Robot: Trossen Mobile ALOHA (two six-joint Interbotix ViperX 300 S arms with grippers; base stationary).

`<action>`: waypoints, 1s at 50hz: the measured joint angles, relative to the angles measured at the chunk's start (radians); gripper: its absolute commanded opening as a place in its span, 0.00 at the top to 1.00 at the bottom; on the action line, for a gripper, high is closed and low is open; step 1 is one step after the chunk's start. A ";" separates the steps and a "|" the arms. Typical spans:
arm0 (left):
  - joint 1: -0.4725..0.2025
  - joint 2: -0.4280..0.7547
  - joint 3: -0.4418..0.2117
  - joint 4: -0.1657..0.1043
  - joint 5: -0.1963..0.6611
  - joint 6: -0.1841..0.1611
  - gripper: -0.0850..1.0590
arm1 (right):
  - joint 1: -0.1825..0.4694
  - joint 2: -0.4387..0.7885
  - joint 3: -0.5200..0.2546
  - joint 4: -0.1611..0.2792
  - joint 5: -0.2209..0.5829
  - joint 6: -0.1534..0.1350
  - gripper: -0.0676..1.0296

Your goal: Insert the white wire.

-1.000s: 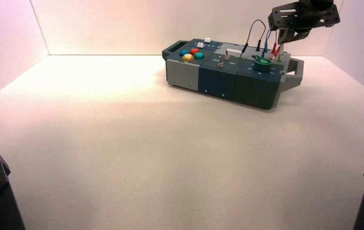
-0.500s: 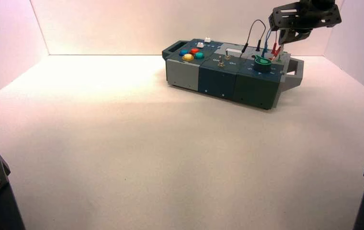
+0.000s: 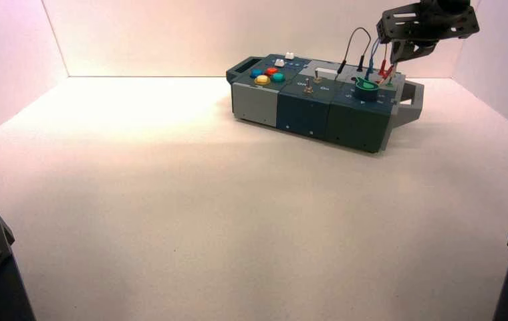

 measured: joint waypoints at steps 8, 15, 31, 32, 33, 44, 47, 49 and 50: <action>0.002 0.002 0.000 0.002 0.000 -0.002 0.47 | 0.000 -0.008 0.002 0.000 0.014 0.002 0.96; 0.000 0.002 0.000 0.002 0.000 0.000 0.47 | 0.000 -0.011 0.008 0.000 0.020 0.000 0.96; 0.002 0.003 0.002 0.003 0.000 0.000 0.47 | 0.000 -0.014 0.009 0.002 0.020 0.002 0.96; 0.000 0.003 0.002 0.002 0.000 0.000 0.47 | 0.000 -0.012 0.009 0.000 0.020 0.002 0.96; 0.000 0.002 0.002 0.003 0.000 0.000 0.47 | 0.000 -0.014 0.009 0.000 0.018 0.002 0.96; 0.000 0.003 0.002 0.003 0.000 0.000 0.47 | 0.000 -0.011 0.017 0.000 0.003 0.002 0.96; 0.000 0.005 0.002 0.003 0.000 -0.002 0.47 | 0.000 -0.005 0.023 0.000 0.000 0.002 0.96; 0.000 0.003 0.000 0.005 0.000 -0.002 0.47 | 0.002 0.002 0.025 0.000 -0.008 0.000 0.96; 0.002 0.005 0.002 0.005 0.000 0.000 0.47 | 0.002 0.002 0.025 0.002 -0.009 0.000 0.96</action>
